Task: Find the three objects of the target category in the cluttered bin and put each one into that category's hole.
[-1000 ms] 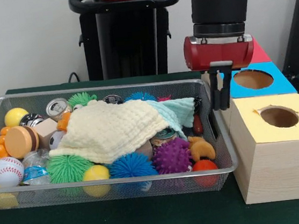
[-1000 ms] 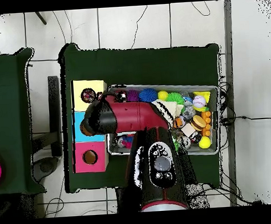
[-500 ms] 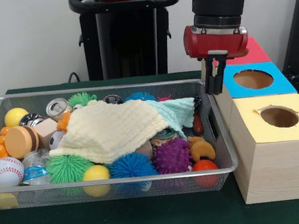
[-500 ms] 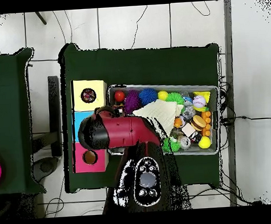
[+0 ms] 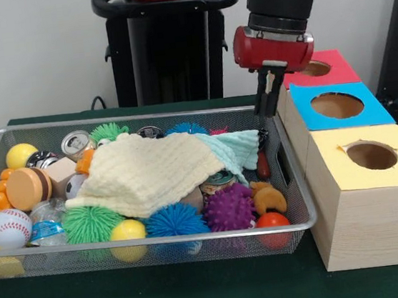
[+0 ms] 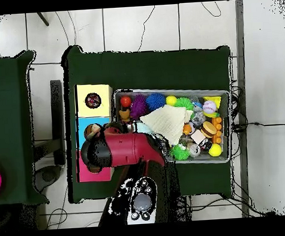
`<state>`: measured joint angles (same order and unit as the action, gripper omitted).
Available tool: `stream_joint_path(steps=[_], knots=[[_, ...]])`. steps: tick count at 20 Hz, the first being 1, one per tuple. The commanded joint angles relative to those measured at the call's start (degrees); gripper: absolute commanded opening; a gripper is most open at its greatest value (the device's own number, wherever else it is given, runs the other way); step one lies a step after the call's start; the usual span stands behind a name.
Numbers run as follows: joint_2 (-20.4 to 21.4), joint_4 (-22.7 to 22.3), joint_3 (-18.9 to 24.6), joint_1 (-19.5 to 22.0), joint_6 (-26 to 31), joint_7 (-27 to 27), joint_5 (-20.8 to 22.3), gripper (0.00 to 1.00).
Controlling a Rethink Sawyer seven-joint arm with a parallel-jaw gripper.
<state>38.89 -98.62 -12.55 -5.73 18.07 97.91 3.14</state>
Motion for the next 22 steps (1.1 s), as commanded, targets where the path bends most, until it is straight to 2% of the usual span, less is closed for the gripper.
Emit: stream_joint_path(steps=[1, 4, 7, 12, 14, 17, 22], knots=[[-1.3, -8.4, 1.3, 6.7, -7.9, 10.7, 1.1, 0.0], [0.8, -11.3, 3.6, 10.4, -10.5, 8.8, 2.6, 0.0], [-0.3, -12.1, 3.4, 10.4, -13.5, 9.5, 3.1, 0.0], [1.4, -12.3, 6.5, 12.4, -6.7, 4.8, 2.6, 0.0], [-0.5, -10.8, 5.6, 11.8, -5.4, 4.0, 2.9, 0.0], [-5.1, -8.6, 4.3, 10.2, -8.4, 5.5, 2.7, 0.0], [-11.1, -7.1, 5.4, 8.7, -13.4, 8.8, 0.6, 0.0]])
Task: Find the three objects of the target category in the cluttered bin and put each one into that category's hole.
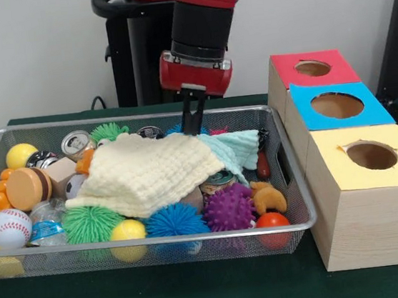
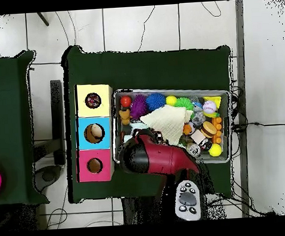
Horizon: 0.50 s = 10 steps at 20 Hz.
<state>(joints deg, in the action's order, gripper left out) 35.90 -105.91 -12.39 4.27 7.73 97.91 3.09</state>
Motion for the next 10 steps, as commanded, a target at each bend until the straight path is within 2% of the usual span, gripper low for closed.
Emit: stream_joint_path(steps=[1, 7, 10], knots=[[-8.9, 0.8, 4.4, -2.2, -3.3, 9.2, 0.3, 0.0], [-10.2, 2.0, 1.8, -4.8, -6.3, 10.5, -0.5, 0.0], [-9.4, 2.4, 1.5, -4.9, -4.9, 9.7, -0.4, 0.0]])
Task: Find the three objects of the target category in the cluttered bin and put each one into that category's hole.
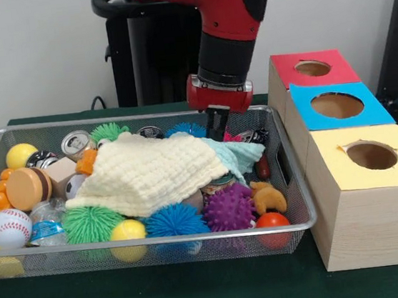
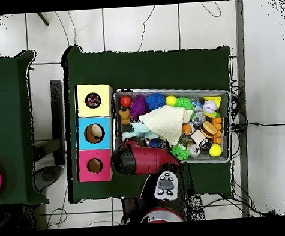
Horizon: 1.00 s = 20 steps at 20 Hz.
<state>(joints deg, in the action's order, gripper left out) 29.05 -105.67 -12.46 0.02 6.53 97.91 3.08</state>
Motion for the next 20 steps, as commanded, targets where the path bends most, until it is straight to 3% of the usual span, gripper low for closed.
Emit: stream_joint_path(steps=[1, 6, 10, 17, 20], knots=[[-2.8, 2.8, 1.4, -0.8, -3.0, 9.5, -0.5, 0.0], [-3.9, 4.2, 0.1, -1.9, -2.3, 9.0, -0.6, 0.0], [-3.6, 3.9, -1.6, -3.2, -5.0, 9.8, -0.4, 0.0], [-5.5, 4.7, -10.6, -10.0, -9.3, 12.4, -3.0, 0.0], [-6.0, 3.4, -12.4, -11.2, -12.6, 14.1, -5.1, 0.0]])
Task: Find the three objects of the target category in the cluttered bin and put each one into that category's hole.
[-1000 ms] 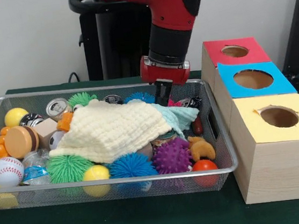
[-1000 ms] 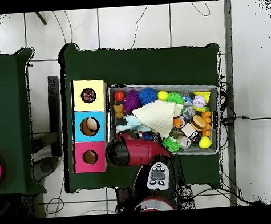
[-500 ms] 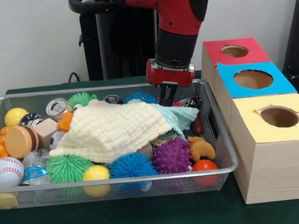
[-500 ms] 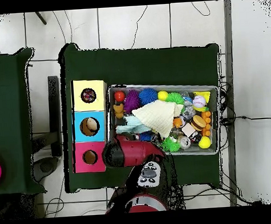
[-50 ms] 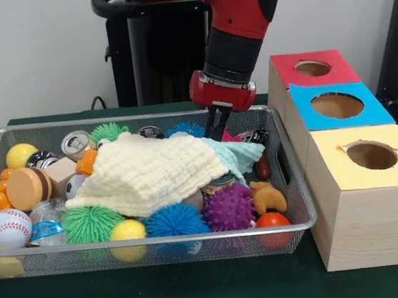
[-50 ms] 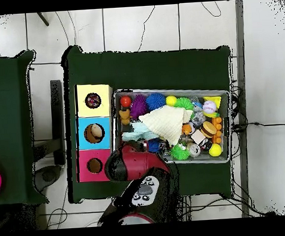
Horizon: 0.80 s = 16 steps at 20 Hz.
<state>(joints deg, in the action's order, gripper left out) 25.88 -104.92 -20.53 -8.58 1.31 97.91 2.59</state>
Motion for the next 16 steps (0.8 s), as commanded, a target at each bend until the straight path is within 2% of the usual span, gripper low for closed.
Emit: stream_joint_path(steps=[1, 5, 8, 14, 16], knots=[[-2.7, 2.3, -4.6, -2.7, -8.7, 14.5, -5.2, 0.0], [-1.2, 0.1, -3.7, -2.5, -15.7, 16.1, -6.7, 0.0], [-2.8, 0.2, -2.4, -2.6, -21.1, 17.4, -9.4, 0.0], [-5.4, 1.7, 2.9, -1.2, -34.5, 20.0, -12.8, 0.0], [-6.3, 3.0, 3.4, -1.3, -35.5, 19.0, -14.7, 0.0]])
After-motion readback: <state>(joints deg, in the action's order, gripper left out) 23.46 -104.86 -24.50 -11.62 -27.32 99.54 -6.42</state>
